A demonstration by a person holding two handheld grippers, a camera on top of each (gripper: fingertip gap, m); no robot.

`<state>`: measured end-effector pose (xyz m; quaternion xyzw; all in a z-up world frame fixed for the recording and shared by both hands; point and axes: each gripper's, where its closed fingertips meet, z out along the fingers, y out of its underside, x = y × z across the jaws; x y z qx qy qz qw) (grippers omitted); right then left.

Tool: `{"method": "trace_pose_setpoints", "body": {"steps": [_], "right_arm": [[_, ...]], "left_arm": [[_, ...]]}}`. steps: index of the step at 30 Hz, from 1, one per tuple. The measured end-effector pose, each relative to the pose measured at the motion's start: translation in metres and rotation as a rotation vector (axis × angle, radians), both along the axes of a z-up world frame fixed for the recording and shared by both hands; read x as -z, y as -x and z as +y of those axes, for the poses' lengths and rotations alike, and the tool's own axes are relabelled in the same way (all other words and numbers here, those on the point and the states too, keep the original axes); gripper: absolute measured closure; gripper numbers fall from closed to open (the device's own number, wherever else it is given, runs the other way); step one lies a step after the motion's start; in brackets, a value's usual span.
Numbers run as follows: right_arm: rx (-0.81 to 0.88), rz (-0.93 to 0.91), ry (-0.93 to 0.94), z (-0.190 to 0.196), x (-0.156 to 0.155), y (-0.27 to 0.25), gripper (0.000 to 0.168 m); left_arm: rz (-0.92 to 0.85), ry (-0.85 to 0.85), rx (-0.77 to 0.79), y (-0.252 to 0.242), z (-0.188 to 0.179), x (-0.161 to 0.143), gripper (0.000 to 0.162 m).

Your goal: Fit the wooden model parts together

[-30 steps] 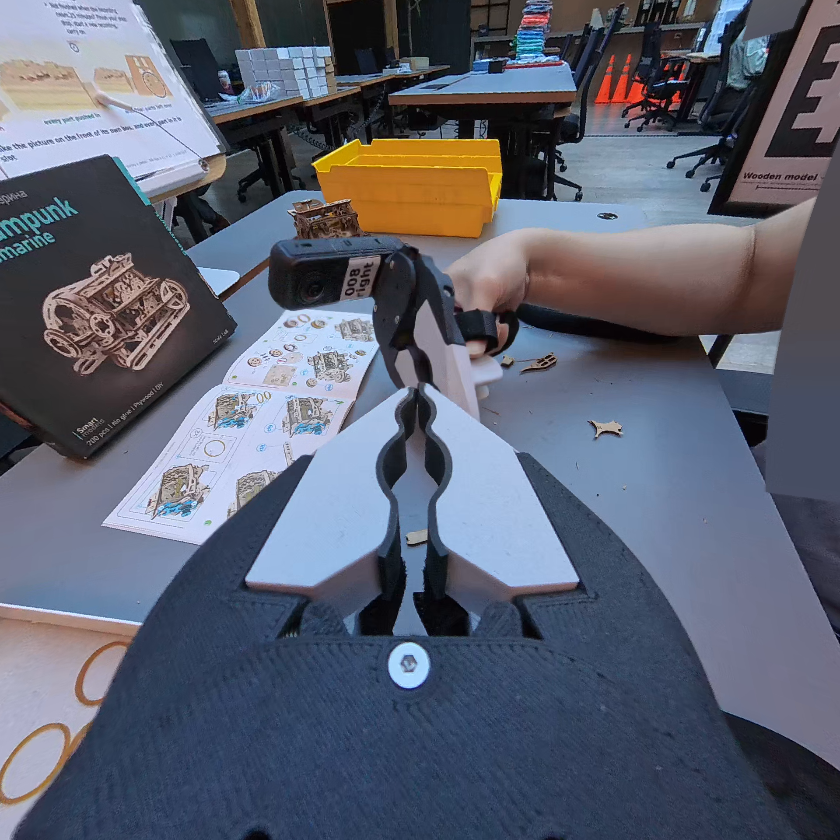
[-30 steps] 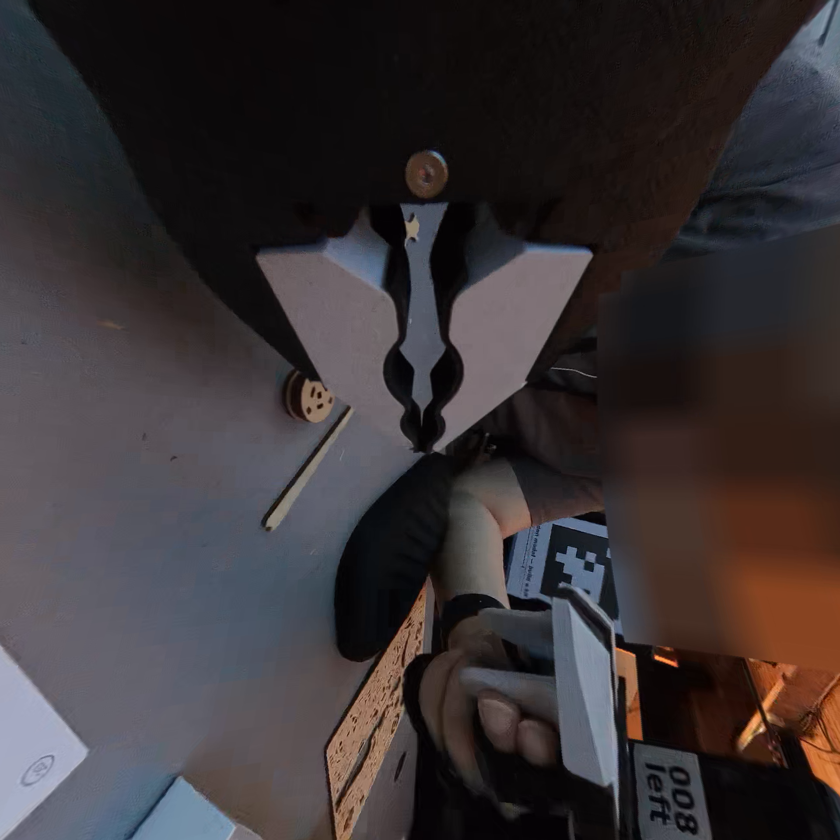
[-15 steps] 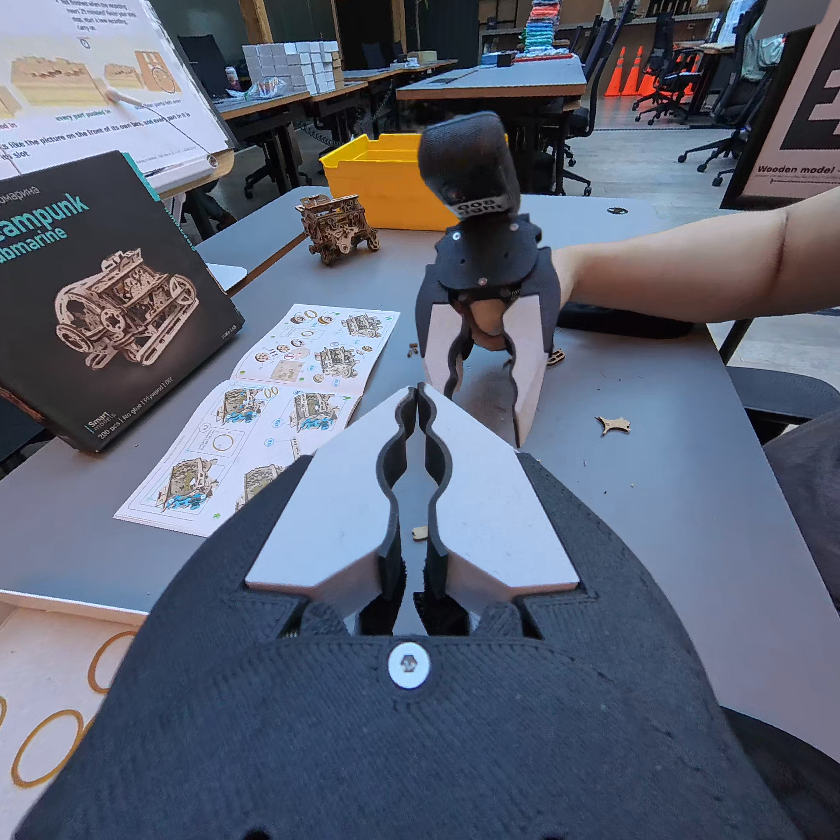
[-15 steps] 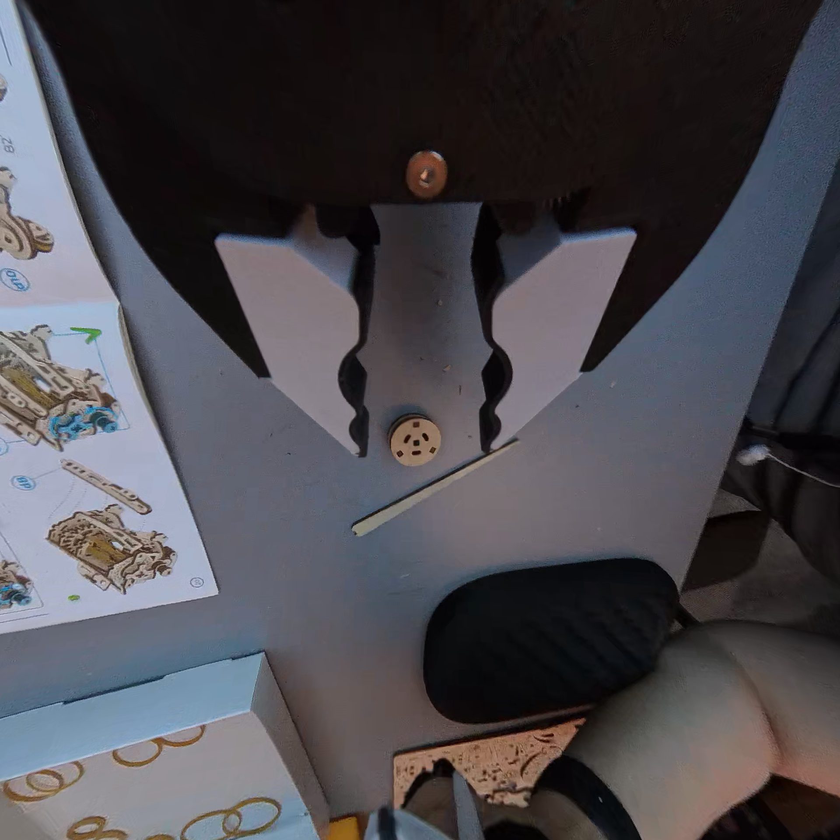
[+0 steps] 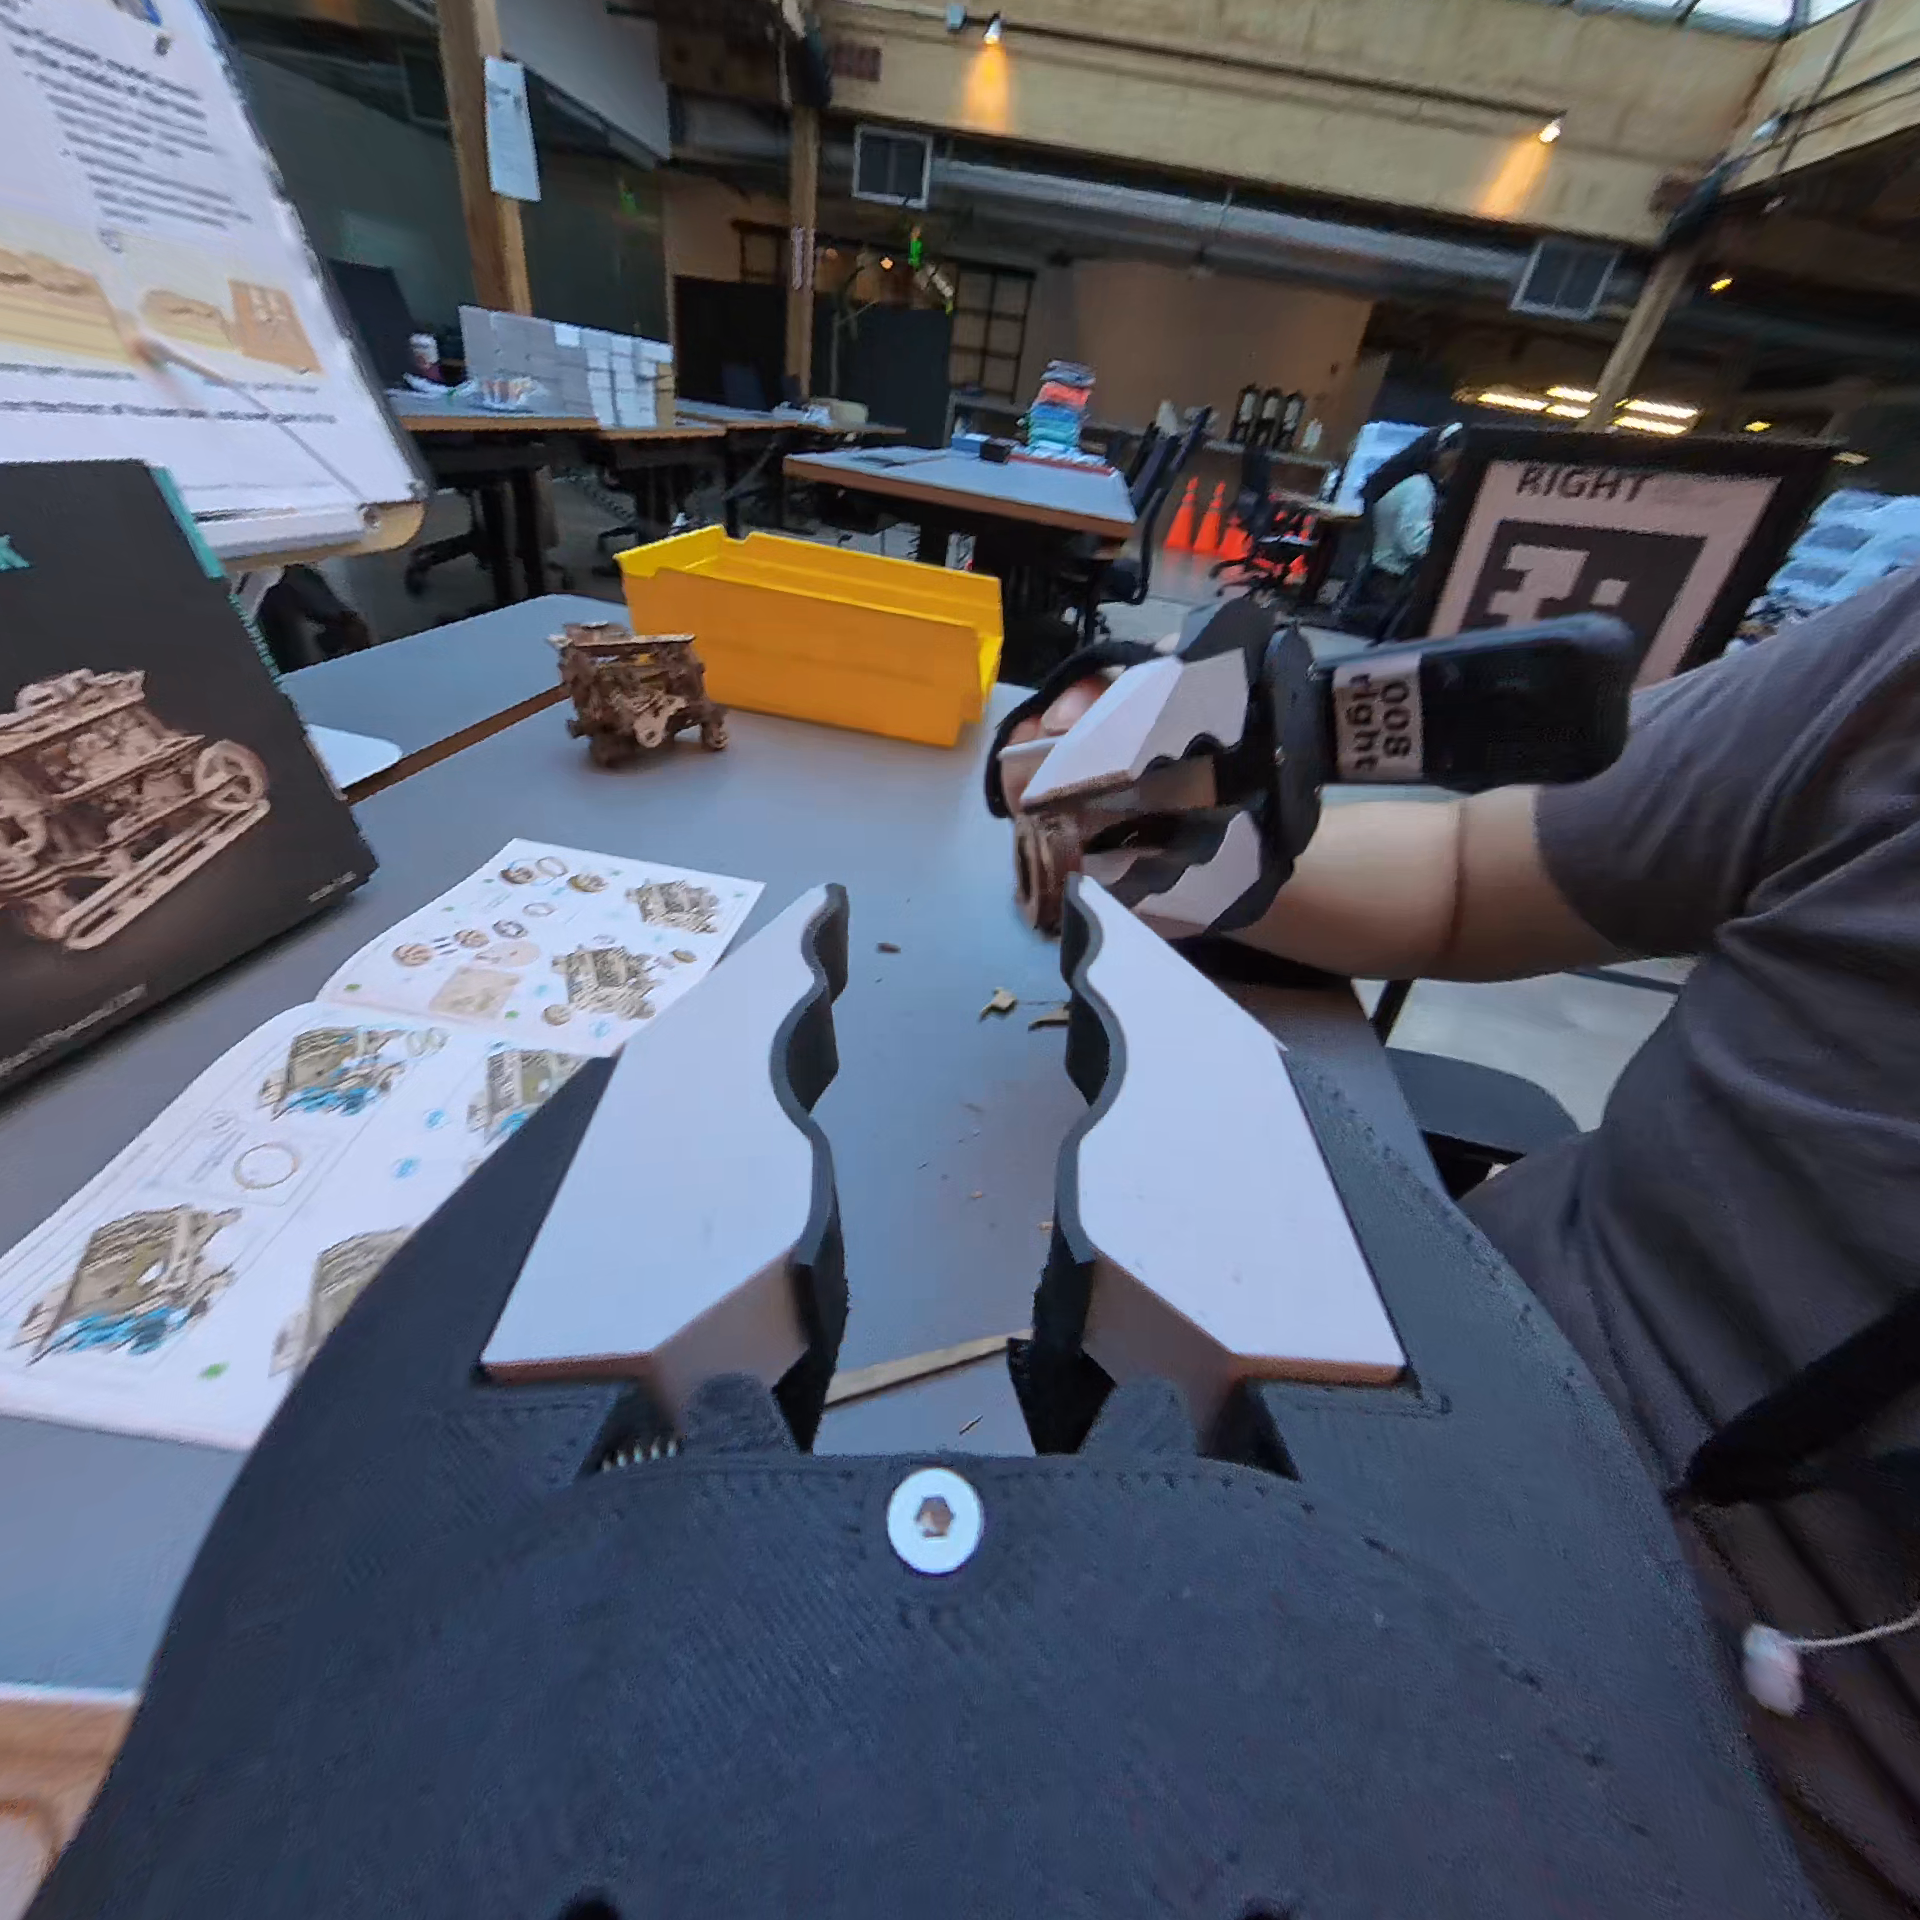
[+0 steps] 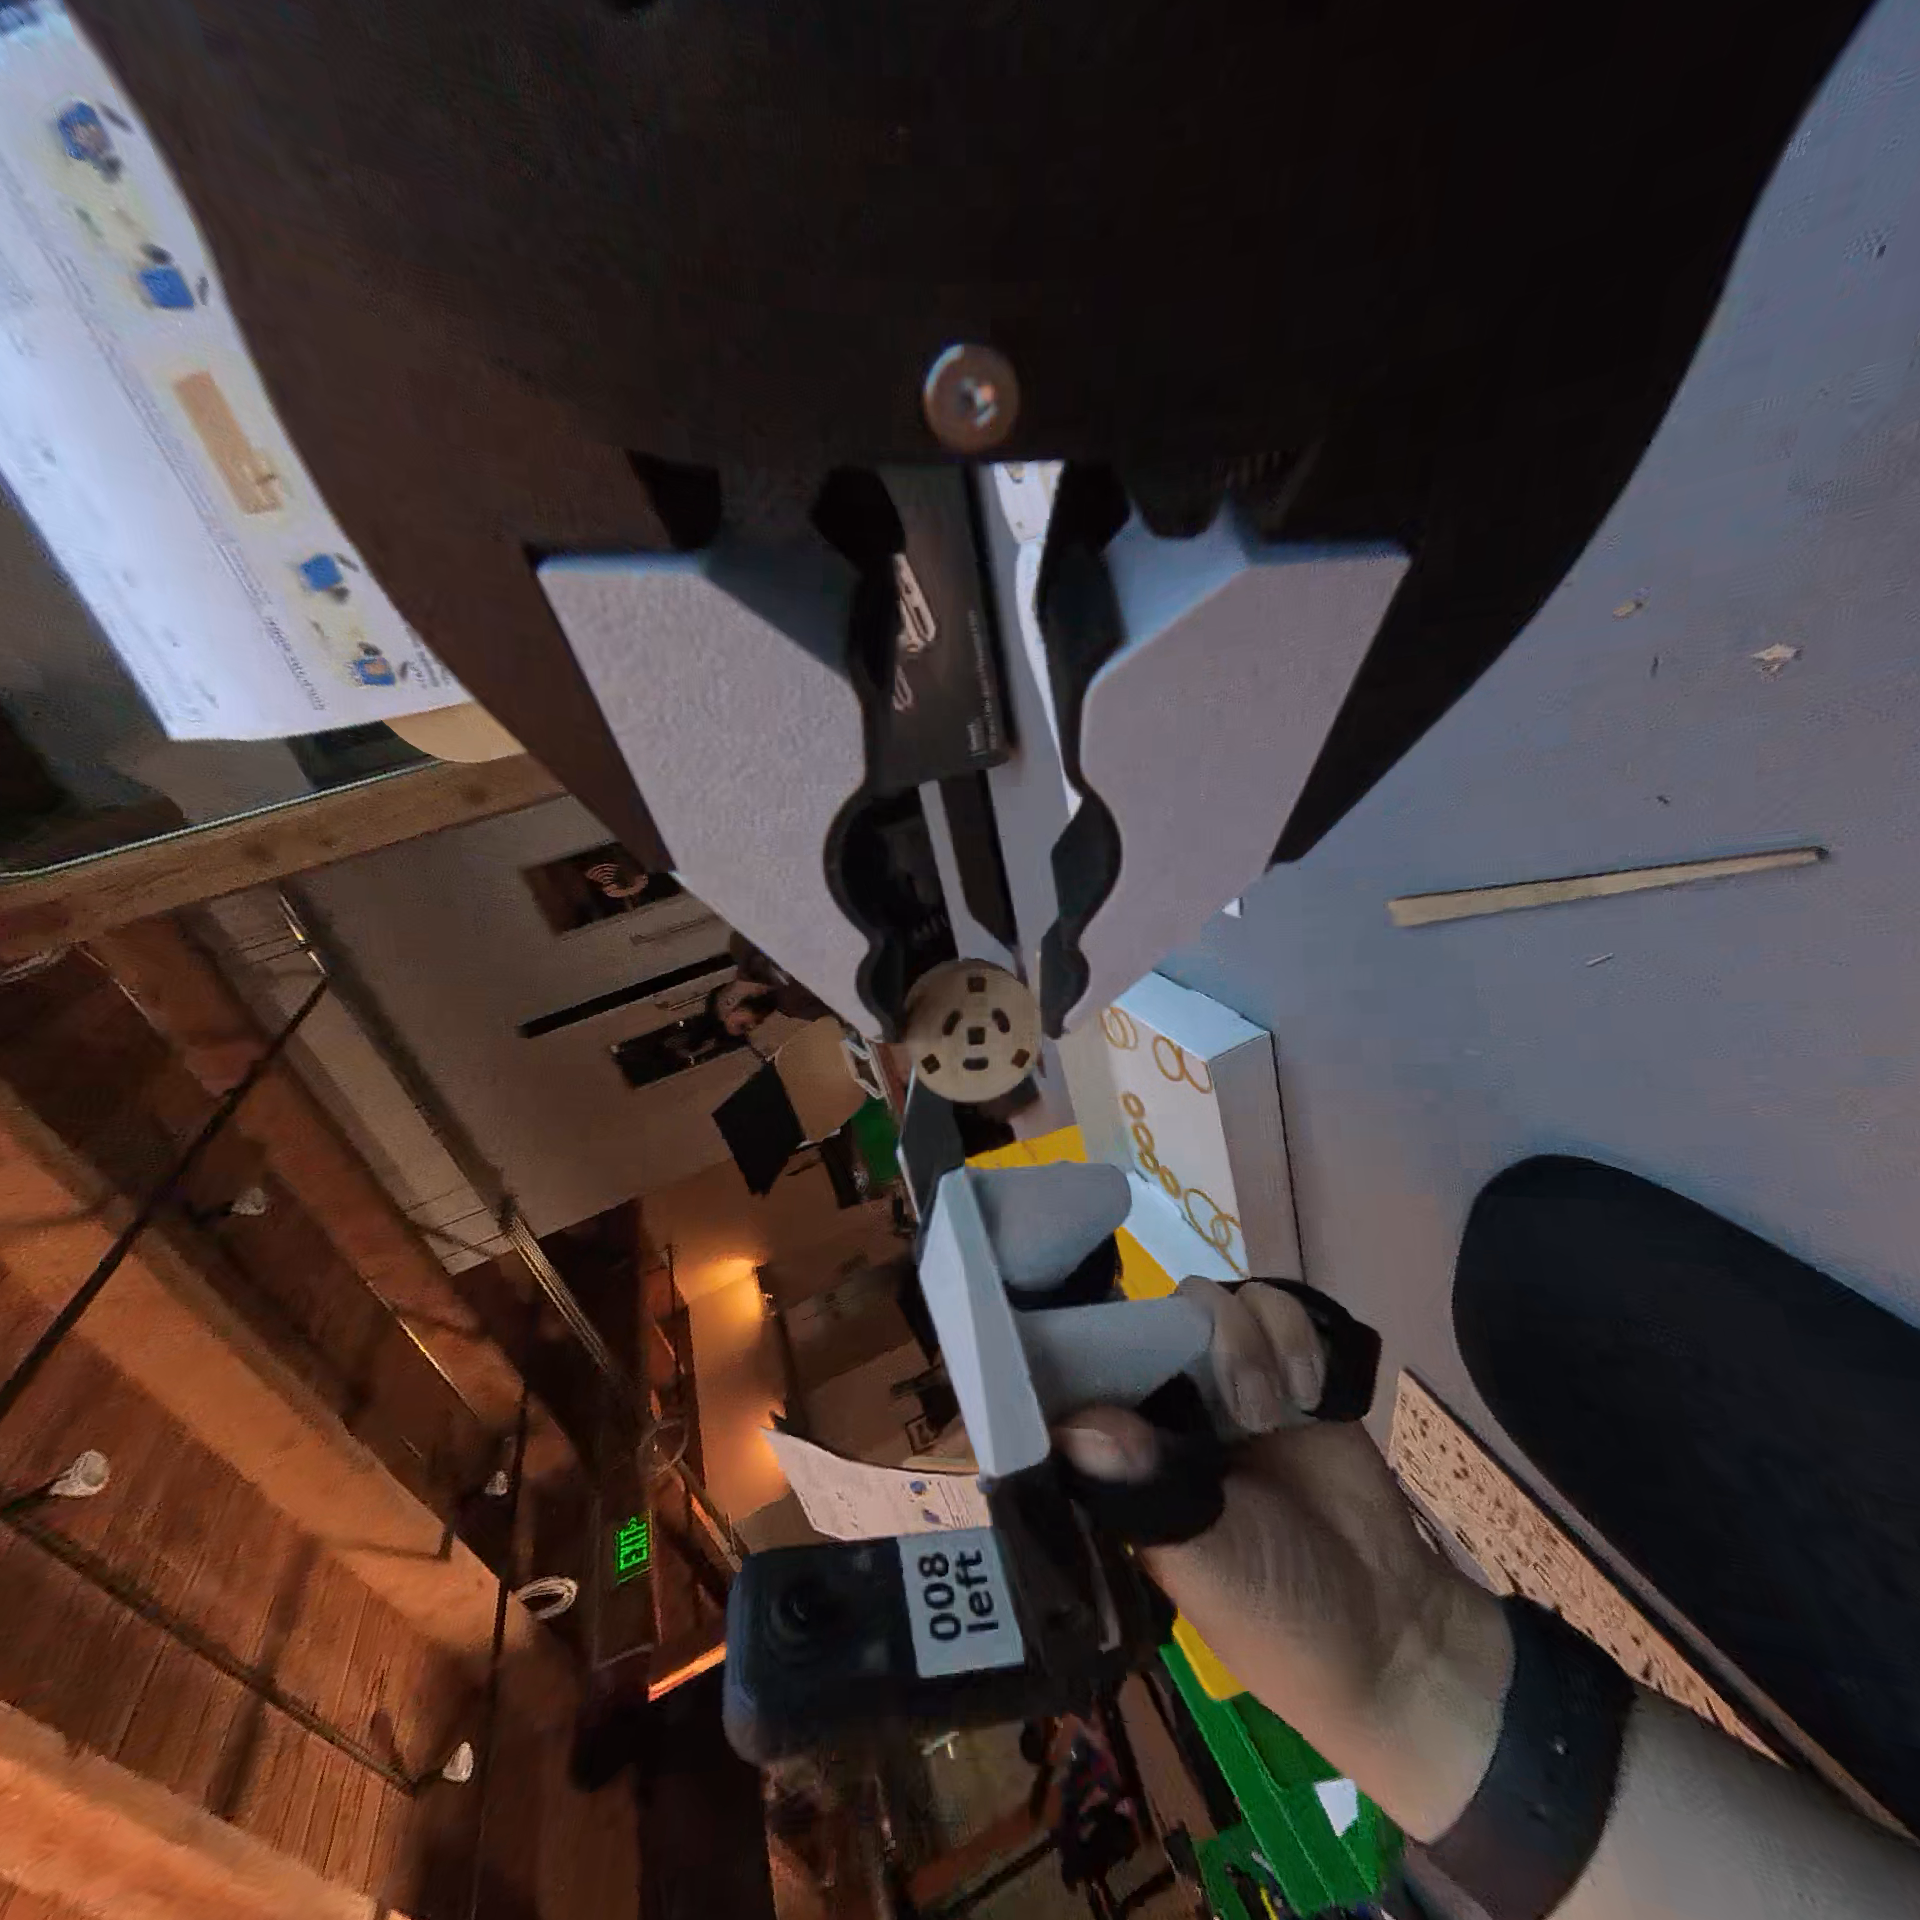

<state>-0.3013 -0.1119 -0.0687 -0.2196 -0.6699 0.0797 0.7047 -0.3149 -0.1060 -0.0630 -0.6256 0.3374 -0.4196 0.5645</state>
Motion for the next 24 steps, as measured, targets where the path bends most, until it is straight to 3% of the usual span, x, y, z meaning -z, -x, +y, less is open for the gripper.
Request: {"method": "trace_pose_setpoints", "body": {"steps": [4,9,12,19,23,24], "right_arm": [[0.077,0.031,-0.175,-0.004,-0.004,0.003,0.143],[0.084,0.037,-0.254,-0.008,-0.005,0.002,0.143],[0.07,0.052,-0.281,-0.01,-0.005,0.0,0.142],[-0.086,0.037,0.078,-0.008,-0.015,-0.014,0.136],[-0.146,-0.084,0.183,-0.013,-0.001,-0.016,0.139],[-0.163,-0.118,0.182,-0.016,0.004,-0.016,0.147]], "left_arm": [[0.034,-0.108,0.052,-0.023,-0.016,-0.004,0.119],[0.17,-0.349,-0.062,-0.031,-0.014,-0.001,0.152],[0.228,-0.435,-0.087,-0.033,-0.016,-0.001,0.154],[0.461,-0.813,-0.179,-0.036,-0.025,0.001,0.154],[0.522,-0.872,-0.141,-0.045,-0.03,0.012,0.154],[0.536,-0.884,-0.138,-0.046,-0.03,0.014,0.154]]}}
